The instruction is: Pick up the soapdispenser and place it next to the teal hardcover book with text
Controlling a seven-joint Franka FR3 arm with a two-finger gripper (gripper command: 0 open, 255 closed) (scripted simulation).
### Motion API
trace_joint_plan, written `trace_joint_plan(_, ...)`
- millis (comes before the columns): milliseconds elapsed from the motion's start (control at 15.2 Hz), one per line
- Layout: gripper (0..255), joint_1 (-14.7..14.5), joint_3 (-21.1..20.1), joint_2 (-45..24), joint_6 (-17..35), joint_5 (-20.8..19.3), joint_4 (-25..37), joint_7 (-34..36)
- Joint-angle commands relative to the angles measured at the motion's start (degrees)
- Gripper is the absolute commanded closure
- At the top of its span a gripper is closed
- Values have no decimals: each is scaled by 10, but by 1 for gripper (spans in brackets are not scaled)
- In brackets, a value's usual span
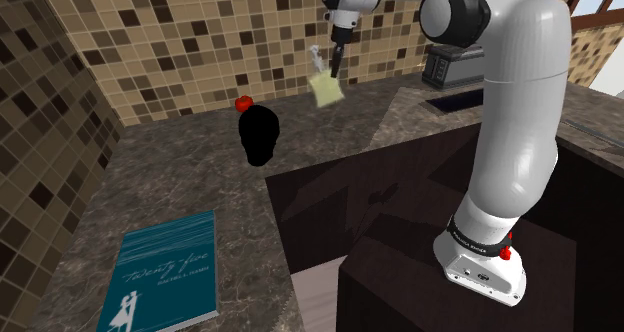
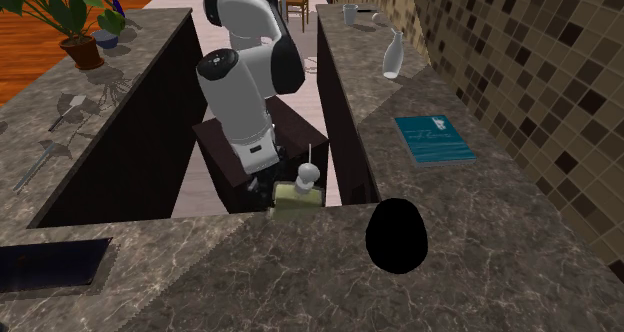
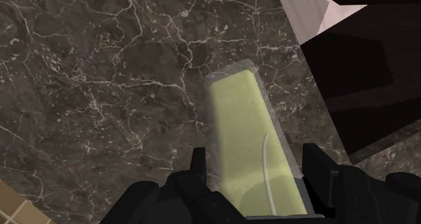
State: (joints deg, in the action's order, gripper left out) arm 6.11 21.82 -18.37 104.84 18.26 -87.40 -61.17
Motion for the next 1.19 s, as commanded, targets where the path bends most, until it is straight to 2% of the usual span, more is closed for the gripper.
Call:
trace_joint_plan(0,255,1,1,1,-15,-1,14,3)
trace_joint_plan(1122,255,21,3,-19,-153,2,174,27)
